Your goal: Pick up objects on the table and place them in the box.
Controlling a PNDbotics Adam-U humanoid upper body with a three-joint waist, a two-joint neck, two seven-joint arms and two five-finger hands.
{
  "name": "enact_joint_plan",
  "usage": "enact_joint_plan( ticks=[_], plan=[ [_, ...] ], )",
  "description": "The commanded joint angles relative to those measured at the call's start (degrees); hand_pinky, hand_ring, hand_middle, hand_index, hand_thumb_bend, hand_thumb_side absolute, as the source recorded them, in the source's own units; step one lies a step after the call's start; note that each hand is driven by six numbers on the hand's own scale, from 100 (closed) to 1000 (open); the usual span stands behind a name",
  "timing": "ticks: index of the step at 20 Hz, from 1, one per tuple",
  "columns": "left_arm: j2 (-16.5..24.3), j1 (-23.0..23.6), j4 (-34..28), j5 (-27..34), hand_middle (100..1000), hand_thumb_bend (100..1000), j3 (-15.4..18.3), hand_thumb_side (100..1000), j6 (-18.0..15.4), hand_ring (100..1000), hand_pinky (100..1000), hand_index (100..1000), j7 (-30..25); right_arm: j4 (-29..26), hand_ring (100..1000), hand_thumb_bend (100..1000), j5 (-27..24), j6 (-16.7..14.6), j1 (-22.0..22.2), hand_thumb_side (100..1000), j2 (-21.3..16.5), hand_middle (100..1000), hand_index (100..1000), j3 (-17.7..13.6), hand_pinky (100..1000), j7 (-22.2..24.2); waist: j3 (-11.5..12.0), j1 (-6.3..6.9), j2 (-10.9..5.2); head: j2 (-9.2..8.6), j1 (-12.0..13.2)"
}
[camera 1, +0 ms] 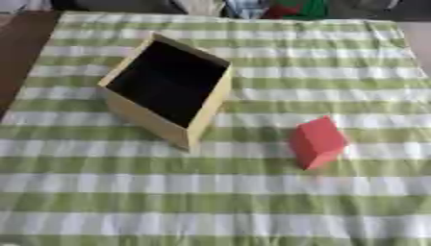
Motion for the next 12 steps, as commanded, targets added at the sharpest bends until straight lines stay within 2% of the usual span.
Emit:
enact_joint_plan(
  ticks=[1, 5, 12],
  plan=[
    [2.2, -0.1, -1.0, -0.5, 488, 206, 0.5, 100, 0.0, 489, 1000, 722, 0.0, -0.9, 884, 100, 2.7, 2.4, -1.9, 344, -5.6, 800, 902, 1.5, 883, 2.0, -0.2, -0.19, -1.49, 0.27, 0.3],
    [2.8, 0.4, -1.0, -0.7, 487, 205, 0.4, 100, 0.0, 488, 1000, 722, -0.1, -0.9, 892, 100, 6.4, 6.1, -3.9, 244, -11.5, 808, 872, 4.7, 889, 5.7, -0.4, -0.59, -1.9, 0.66, 0.7],
    [3.2, 0.4, -1.0, -0.6, 487, 204, -0.1, 100, 0.0, 488, 1000, 722, -0.5, -0.9, 912, 100, 13.0, 12.5, -8.5, 148, -22.2, 827, 853, 9.8, 901, 12.3, -0.1, -1.0, -2.06, 0.96, 0.3]
  ],
)
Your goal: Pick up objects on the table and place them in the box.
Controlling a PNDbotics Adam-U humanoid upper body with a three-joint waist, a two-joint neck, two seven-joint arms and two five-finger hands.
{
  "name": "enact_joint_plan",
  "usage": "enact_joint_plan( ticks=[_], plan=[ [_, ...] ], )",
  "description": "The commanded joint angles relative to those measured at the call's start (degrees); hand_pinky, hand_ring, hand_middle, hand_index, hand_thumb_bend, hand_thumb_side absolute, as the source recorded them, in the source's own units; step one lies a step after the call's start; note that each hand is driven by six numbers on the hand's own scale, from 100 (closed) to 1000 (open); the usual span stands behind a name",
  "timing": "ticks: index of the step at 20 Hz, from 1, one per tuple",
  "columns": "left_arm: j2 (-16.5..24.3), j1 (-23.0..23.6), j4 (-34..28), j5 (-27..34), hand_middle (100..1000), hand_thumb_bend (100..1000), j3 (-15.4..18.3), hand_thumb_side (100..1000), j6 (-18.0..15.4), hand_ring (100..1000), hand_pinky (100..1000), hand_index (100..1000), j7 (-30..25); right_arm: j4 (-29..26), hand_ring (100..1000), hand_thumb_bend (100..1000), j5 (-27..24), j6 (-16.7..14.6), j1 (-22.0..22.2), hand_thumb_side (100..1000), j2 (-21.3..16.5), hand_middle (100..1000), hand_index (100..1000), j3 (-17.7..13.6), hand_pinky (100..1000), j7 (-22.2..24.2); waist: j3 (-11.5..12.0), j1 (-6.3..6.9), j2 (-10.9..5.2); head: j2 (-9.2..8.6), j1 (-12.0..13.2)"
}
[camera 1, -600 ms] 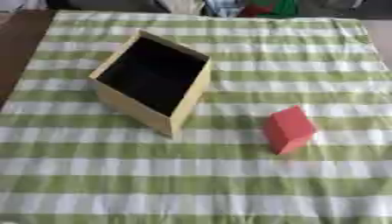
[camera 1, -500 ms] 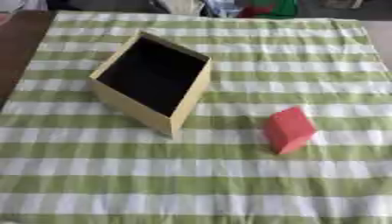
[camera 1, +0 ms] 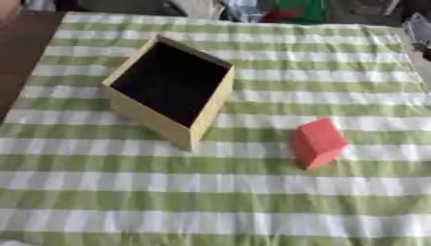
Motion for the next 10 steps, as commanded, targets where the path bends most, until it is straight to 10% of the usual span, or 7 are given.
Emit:
enact_joint_plan(
  ticks=[1, 10],
  plan=[
    [1.7, -0.5, -1.0, -0.1, 487, 204, -0.2, 100, 0.0, 487, 1000, 722, -0.5, -0.9, 917, 100, 3.4, 2.4, -2.1, 139, -7.7, 831, 855, 1.8, 904, 3.8, 0.4, 0.06, -1.11, 0.39, -0.5],
    [1.7, -0.6, -1.0, 0.2, 487, 201, -0.5, 100, 0.0, 487, 1000, 722, -1.0, -0.9, 946, 100, 6.2, 1.2, -6.3, 246, -13.2, 865, 901, 5.2, 925, 24.9, 1.1, -0.04, -1.18, 0.22, -1.3]
  ],
)
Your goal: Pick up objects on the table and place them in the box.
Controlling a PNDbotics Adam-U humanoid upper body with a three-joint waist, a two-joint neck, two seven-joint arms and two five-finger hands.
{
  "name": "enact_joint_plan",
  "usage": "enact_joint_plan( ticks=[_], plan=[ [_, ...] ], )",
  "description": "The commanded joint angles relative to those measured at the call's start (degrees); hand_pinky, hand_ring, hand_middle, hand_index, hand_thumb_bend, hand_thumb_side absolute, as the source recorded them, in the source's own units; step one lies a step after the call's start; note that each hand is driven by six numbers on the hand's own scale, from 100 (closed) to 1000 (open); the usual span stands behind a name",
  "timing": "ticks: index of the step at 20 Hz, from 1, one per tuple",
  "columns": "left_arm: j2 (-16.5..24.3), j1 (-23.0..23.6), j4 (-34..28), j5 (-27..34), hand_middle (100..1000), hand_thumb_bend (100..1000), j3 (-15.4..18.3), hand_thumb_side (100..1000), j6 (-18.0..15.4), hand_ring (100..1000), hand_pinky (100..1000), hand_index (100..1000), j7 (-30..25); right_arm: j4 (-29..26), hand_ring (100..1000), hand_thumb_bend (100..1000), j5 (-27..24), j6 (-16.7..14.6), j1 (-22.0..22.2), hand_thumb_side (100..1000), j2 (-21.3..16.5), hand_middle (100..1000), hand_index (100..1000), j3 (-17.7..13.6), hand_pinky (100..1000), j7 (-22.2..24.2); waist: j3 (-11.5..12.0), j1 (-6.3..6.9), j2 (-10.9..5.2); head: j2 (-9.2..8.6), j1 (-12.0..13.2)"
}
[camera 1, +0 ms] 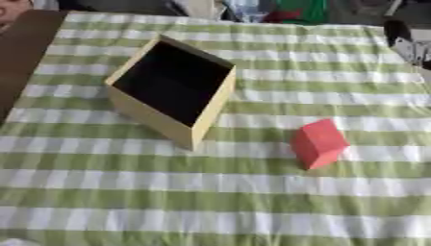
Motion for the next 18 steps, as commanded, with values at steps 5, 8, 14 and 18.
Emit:
enact_joint_plan(
  ticks=[5, 8, 14, 18],
  plan=[
    [1.7, -0.5, -1.0, 0.0, 486, 200, -0.1, 100, 0.0, 487, 1000, 721, -0.3, -0.8, 963, 206, 0.9, -3.4, -1.3, 378, -2.7, 880, 920, -0.3, 939, 10.2, 0.0, 0.01, -1.0, 0.04, -0.1],
    [1.7, -0.5, -1.0, 0.1, 486, 199, -0.1, 100, 0.0, 486, 1000, 721, -0.4, -0.8, 979, 307, 0.6, -5.2, -1.1, 361, -2.8, 892, 950, -0.2, 950, 13.6, 0.0, 0.06, -0.94, -0.03, -0.2],
    [1.5, -0.6, -1.0, 0.2, 485, 197, -0.2, 100, 0.0, 486, 1000, 720, -0.5, -0.8, 1000, 323, -0.1, -6.8, -0.9, 291, -2.8, 936, 1000, 0.5, 988, 21.0, 0.0, 0.06, -0.82, 0.04, -0.3],
    [1.5, -0.6, -1.0, 0.2, 485, 197, -0.2, 100, 0.0, 486, 1000, 720, -0.6, -0.8, 1000, 338, 0.2, -5.2, -0.9, 288, -2.8, 952, 1000, 1.1, 1000, 23.9, 0.2, 0.05, -0.78, 0.04, -0.3]
  ],
)
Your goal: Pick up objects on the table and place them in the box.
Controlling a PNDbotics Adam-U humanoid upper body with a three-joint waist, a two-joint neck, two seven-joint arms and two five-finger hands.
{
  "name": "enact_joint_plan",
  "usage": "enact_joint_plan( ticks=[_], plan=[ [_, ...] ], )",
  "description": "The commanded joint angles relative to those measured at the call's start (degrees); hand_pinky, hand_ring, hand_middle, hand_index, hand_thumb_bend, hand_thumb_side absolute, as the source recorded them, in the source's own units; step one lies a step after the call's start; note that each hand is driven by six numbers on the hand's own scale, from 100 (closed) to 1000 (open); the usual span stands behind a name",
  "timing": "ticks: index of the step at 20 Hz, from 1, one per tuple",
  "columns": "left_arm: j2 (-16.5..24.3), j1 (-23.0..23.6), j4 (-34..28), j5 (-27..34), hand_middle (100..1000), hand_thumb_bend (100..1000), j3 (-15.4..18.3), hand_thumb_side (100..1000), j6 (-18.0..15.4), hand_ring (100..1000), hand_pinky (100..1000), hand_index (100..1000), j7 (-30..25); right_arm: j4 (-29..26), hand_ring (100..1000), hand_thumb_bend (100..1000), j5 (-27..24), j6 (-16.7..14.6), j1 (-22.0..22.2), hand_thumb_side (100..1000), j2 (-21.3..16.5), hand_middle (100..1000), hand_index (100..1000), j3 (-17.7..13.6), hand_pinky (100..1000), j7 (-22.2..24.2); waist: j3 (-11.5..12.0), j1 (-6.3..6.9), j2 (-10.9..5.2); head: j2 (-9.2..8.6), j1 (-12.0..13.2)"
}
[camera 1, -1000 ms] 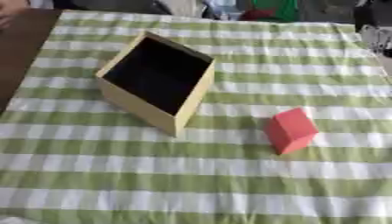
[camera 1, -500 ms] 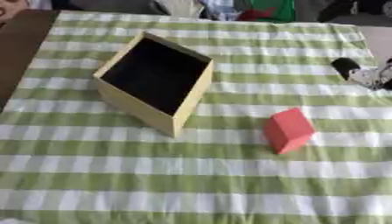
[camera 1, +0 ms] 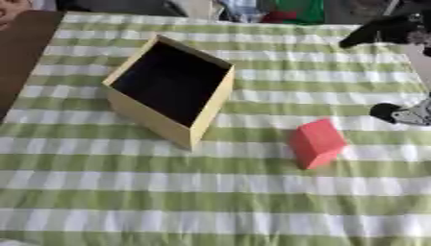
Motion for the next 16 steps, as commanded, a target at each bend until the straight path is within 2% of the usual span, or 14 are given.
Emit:
enact_joint_plan(
  ticks=[1, 8, 13, 16],
  plan=[
    [1.4, -0.6, -1.0, -0.1, 485, 196, 0.1, 100, -0.1, 486, 1000, 720, -0.3, -0.8, 1000, 358, -0.2, 1.3, -0.5, 279, -2.4, 951, 1000, -0.1, 1000, 1.8, 0.1, 0.04, -0.78, 0.05, -0.2],
    [1.3, -0.7, -1.0, 0.1, 484, 192, 0.0, 100, 0.0, 486, 1000, 720, -0.5, -0.8, 1000, 435, 1.6, 6.9, -1.3, 211, -1.9, 944, 1000, 2.8, 1000, 2.1, 0.4, 0.07, -0.69, 0.06, -0.5],
    [1.2, -0.8, -1.0, 0.2, 484, 190, -0.1, 100, 0.0, 485, 1000, 719, -0.7, -0.8, 1000, 472, 3.6, 10.8, -3.5, 265, -0.7, 943, 1000, 5.5, 1000, 4.2, 0.6, 0.07, -0.65, 0.18, -0.7],
    [1.1, -0.8, -1.0, 0.2, 484, 188, -0.1, 100, 0.0, 485, 1000, 719, -0.7, -0.8, 1000, 477, 4.7, 11.9, -4.6, 298, 0.1, 950, 1000, 6.9, 1000, 5.8, 0.7, 0.01, -0.55, 0.14, -0.8]
  ],
)
